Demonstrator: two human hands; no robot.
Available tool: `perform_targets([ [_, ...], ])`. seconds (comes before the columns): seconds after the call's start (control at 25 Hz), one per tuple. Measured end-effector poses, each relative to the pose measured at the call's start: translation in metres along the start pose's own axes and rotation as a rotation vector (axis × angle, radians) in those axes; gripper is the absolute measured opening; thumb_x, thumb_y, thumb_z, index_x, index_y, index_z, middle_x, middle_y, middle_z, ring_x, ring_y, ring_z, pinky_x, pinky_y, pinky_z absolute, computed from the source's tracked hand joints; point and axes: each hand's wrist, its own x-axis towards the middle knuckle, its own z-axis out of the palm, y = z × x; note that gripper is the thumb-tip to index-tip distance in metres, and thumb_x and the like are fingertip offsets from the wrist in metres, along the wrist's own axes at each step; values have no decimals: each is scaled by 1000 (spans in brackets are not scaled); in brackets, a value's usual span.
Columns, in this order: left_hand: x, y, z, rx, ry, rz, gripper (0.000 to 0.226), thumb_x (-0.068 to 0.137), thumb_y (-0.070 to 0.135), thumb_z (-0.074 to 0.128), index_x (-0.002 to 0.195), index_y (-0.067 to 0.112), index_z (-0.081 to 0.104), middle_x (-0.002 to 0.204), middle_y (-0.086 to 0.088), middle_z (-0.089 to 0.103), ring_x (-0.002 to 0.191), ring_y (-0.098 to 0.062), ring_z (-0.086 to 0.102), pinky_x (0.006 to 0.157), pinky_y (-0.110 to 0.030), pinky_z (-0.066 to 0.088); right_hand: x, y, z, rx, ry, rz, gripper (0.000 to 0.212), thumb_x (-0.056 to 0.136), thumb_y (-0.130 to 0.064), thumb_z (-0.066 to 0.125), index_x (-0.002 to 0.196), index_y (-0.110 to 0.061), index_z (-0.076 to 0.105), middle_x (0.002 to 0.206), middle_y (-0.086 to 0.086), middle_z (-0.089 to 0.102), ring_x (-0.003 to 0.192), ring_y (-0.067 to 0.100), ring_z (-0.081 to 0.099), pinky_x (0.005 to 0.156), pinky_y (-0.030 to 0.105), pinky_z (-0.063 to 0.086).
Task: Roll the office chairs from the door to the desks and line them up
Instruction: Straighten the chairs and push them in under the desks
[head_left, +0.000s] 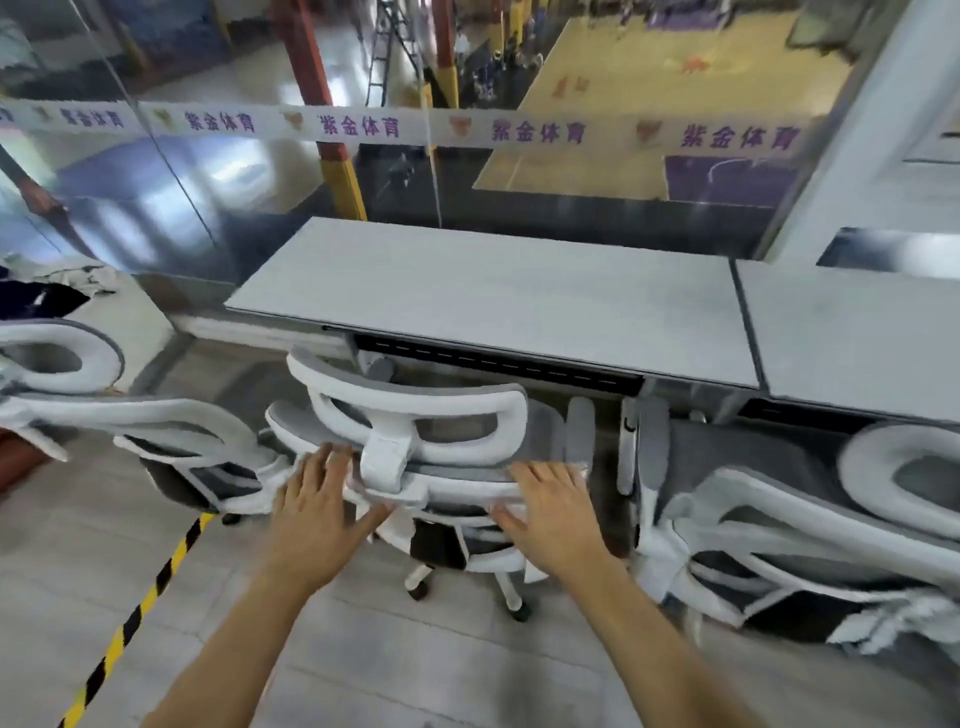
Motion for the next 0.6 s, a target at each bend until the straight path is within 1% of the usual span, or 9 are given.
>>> perform_targets([
  [0.08,23,-23,11,-32,-19,94,105,73,92,31,146,18,38,156,-7,34,146,-30,24,118,-52,22,-1,-8,17,-16,79,99,52,88,-67,48,124,-30,55,124,-8,59,120,20,50,110,36,29],
  [0.16,37,-40,18,-39,-32,160,108,69,92,41,143,13,41,155,-9,36,147,-29,23,120,-51,21,-8,-19,29,-22,166,198,53,84,-72,47,115,-29,57,113,-9,60,113,20,52,111,37,31],
  [0.2,40,-45,19,-52,-29,181,108,67,92,45,140,12,43,153,-10,38,146,-30,24,119,-51,23,-14,-24,33,-19,199,233,56,84,-74,44,113,-29,58,111,-9,61,114,19,52,113,38,29],
  [0.32,44,-50,23,-129,31,263,103,66,90,51,129,10,50,142,-12,46,141,-32,30,115,-52,29,-28,-34,42,-31,213,288,70,87,-83,24,118,-30,57,118,-11,59,126,17,49,121,49,18],
  [0.36,45,-49,24,-153,36,284,101,65,90,52,128,10,51,140,-11,47,139,-32,32,115,-51,29,-30,-33,42,-19,212,297,72,87,-83,22,120,-29,56,120,-10,58,129,17,47,122,50,16],
  [0.48,46,-37,25,-224,57,277,97,63,88,57,126,14,52,137,-5,47,138,-28,32,115,-50,29,-29,-19,39,2,206,290,67,90,-79,30,123,-26,55,126,-8,54,134,17,41,124,50,12],
  [0.6,51,-24,28,-252,61,260,97,62,89,58,123,14,53,134,-3,48,138,-27,32,115,-52,29,-17,-2,32,-3,186,265,64,91,-77,35,123,-25,54,126,-7,53,133,18,42,124,50,8],
])
